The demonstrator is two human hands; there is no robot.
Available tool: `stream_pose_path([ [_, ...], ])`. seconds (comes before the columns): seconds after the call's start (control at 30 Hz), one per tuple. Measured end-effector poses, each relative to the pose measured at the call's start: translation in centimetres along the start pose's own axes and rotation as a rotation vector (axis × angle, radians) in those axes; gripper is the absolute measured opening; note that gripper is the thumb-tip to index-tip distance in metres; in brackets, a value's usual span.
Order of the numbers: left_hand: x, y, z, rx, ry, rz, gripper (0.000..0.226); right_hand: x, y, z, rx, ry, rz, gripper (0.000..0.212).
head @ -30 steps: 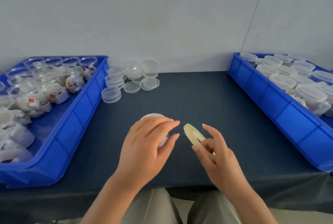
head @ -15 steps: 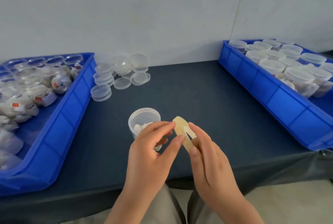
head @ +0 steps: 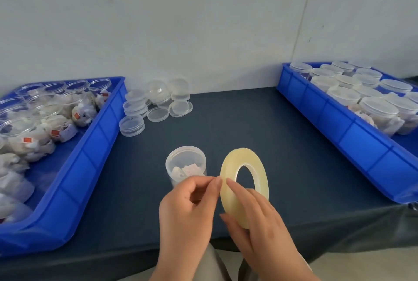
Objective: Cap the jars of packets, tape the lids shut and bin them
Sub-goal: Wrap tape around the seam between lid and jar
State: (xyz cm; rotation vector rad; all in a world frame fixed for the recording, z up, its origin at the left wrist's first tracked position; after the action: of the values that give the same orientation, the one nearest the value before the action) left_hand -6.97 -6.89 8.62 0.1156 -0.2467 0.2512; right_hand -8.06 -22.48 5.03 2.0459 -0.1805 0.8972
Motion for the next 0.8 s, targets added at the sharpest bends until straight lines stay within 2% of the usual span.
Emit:
stream_pose_path([
  [0.1, -0.7, -0.2, 0.5, 0.306, -0.236, 0.04, 0.021, 0.1, 0.1, -0.3, 0.044, -0.038, -0.047, 0.073],
  [0.17, -0.9, -0.6, 0.7, 0.382, -0.373, 0.06, 0.017, 0.3, 0.4, -0.6, 0.111, -0.102, -0.05, 0.068],
  [0.3, -0.9, -0.6, 0.9, 0.276, -0.589, 0.06, 0.015, 0.6, 0.9, -0.6, 0.399, -0.323, -0.173, 0.051],
  [0.43, -0.6, 0.1, 0.7, 0.146, -0.597, 0.071, 0.015, 1.5, 1.7, -0.9, 0.337, -0.269, -0.249, 0.023],
  [0.6, -1.1, 0.4, -0.3, 0.075, -0.677, 0.102, 0.009, 2.2, 1.8, -0.5, 0.436, -0.368, -0.316, 0.031],
  [0.67, -0.6, 1.3, -1.4, 0.048, -0.643, 0.183, 0.017, 2.4, 2.1, -0.1, 0.39, -0.404, -0.273, 0.033],
  [0.7, -0.1, 1.8, -2.2, 0.051, -0.561, 0.234, 0.031, 2.5, 2.3, 0.1, 0.36, -0.407, -0.262, 0.031],
  [0.77, 1.4, 2.7, -3.7, 0.066, -0.29, 0.262, 0.077, 2.9, 2.5, 0.5, 0.292, -0.403, -0.269, 0.022],
  [0.8, 2.3, 2.6, -4.3, 0.055, -0.147, 0.202, 0.098, 3.2, 2.5, 0.7, 0.25, -0.396, -0.278, 0.019],
])
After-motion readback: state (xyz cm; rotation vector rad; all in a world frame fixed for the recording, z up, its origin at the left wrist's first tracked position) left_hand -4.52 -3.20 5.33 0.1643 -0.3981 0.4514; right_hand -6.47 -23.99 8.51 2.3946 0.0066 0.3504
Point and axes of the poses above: each hand's wrist, its own x-axis towards the middle knuckle, its own y-axis out of the back of the hand, z = x × y, the point moved 3 cm from there along x, towards the middle knuckle, and after that the axes turned 9 degrees about -x, right-handed, at the moved point
